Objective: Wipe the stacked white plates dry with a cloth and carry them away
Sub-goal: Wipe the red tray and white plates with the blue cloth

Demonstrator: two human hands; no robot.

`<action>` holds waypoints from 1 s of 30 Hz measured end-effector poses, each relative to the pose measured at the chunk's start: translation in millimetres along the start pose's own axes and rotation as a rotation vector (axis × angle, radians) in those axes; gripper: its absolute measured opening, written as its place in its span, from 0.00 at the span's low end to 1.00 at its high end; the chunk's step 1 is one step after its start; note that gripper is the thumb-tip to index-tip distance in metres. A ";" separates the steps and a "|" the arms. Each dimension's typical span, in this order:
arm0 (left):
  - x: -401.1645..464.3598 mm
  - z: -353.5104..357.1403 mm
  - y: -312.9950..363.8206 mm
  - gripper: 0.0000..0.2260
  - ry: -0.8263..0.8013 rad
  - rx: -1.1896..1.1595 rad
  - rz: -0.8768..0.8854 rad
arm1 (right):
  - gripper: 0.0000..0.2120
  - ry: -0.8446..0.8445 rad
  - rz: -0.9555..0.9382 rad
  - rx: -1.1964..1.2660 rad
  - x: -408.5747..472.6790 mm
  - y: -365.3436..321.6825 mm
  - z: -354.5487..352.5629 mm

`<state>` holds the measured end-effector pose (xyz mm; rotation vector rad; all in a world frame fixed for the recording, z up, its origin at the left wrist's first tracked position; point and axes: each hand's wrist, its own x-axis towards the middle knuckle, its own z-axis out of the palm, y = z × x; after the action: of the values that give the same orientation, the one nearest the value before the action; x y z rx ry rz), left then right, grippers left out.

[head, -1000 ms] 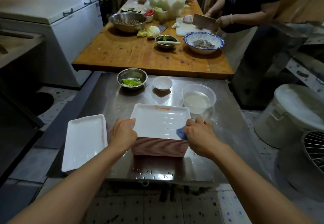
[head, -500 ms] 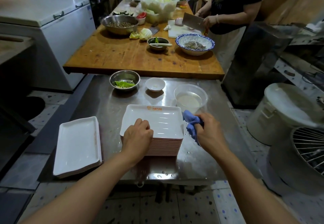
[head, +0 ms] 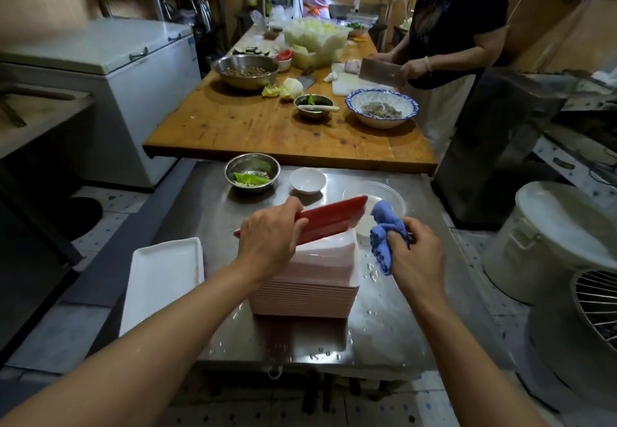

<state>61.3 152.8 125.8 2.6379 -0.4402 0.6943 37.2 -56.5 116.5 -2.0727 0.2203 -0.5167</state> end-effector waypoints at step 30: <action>-32.7 -78.3 -21.6 0.07 0.342 -1.078 -0.752 | 0.26 -0.192 -0.405 0.089 -1.2 -130.0 74.9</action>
<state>10.8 212.1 166.0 1.4369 0.2444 0.4343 63.2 70.5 192.2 -2.0686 -0.3365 -0.5517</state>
